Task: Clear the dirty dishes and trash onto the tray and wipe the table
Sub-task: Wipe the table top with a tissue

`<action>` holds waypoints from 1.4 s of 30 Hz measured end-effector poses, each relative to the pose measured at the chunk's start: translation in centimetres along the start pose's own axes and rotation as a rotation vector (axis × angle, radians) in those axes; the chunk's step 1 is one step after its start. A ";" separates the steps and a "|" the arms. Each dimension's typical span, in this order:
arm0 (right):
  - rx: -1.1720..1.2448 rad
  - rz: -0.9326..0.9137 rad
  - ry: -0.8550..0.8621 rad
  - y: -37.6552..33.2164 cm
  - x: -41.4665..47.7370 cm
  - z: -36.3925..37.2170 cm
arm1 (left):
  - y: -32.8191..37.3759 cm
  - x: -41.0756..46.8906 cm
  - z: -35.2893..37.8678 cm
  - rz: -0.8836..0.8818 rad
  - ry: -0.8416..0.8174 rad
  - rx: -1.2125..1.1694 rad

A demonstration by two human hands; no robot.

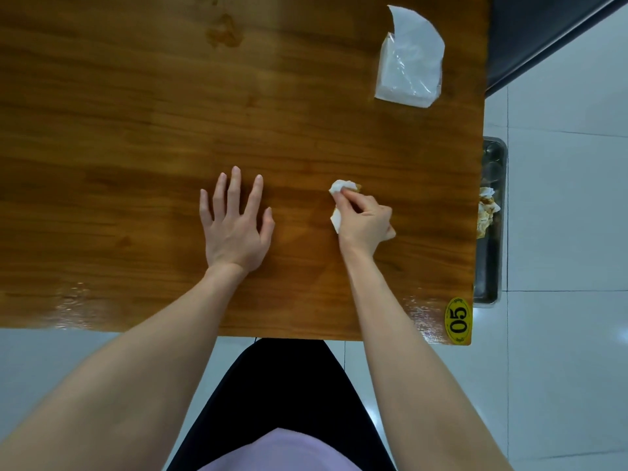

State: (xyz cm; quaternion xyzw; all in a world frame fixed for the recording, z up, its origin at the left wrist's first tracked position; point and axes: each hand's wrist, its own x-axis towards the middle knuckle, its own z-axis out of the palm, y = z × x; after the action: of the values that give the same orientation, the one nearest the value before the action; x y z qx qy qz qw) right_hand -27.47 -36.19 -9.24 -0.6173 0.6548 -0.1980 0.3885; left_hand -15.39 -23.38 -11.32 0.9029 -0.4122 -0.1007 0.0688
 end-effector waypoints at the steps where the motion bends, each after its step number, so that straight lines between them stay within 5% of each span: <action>1: 0.001 0.017 0.002 0.1 0.3 -0.3 | 0.1 0.0 0.0 -0.001 0.001 0.000; 10: 0.003 0.083 -0.013 -0.2 0.7 -0.7 | 0.2 0.1 -0.1 -0.009 -0.012 0.004; 25: -0.053 -0.082 -0.133 -3.9 0.1 4.3 | 0.1 0.1 0.4 -0.005 0.016 0.030; 42: 0.034 0.108 0.049 -5.7 1.6 4.6 | -2.5 2.0 -2.3 0.007 0.019 -0.193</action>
State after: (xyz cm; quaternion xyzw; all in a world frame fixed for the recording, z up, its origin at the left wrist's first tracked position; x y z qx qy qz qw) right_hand -20.18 -37.69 -8.27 -0.5693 0.6931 -0.2030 0.3928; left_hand -11.71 -23.22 -9.82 0.8916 -0.4029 -0.1310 0.1600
